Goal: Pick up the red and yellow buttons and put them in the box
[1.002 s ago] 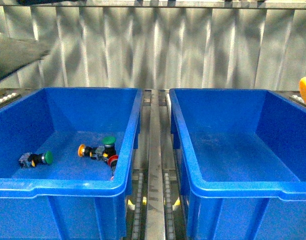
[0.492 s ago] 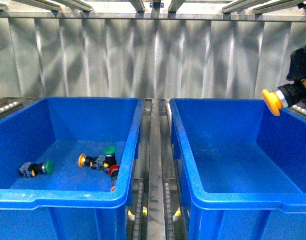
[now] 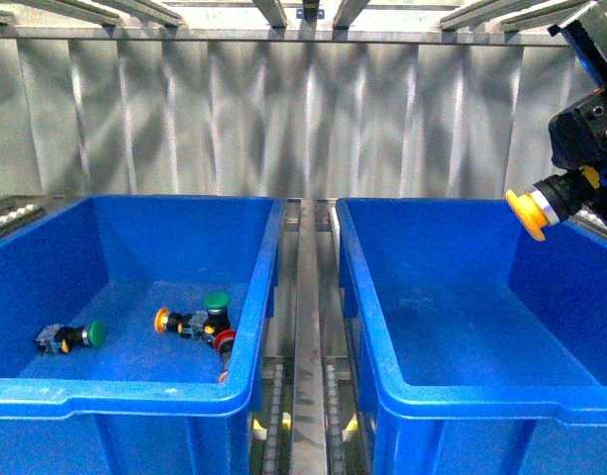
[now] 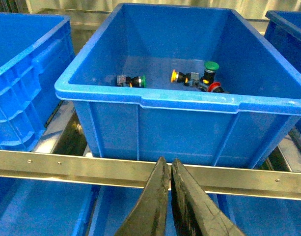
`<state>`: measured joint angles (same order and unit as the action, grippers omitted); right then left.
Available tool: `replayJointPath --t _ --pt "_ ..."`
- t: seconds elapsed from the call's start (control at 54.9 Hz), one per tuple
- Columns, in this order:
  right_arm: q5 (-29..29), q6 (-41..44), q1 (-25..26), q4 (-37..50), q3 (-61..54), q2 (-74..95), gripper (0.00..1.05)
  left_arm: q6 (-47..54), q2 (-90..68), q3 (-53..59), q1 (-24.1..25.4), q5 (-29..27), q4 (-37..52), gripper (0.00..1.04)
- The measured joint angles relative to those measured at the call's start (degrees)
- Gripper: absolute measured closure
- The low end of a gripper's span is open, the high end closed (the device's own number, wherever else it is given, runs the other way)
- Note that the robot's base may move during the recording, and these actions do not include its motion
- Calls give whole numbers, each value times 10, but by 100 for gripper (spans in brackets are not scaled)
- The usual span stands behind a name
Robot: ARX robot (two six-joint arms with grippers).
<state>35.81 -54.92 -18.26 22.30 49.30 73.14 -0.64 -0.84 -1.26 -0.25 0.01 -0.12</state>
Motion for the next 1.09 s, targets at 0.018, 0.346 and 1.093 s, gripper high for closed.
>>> replayJointPath --t 0.018,0.346,1.093 --pt "0 1 0 0 -1 0 79 0 0 0 0 0 0 102" --pt "4 12 4 6 -23 -27 79 0 0 0 0 0 0 68" --pt "-11 2 78 1 -66 -82 79 1 0 0 0 0 0 8"
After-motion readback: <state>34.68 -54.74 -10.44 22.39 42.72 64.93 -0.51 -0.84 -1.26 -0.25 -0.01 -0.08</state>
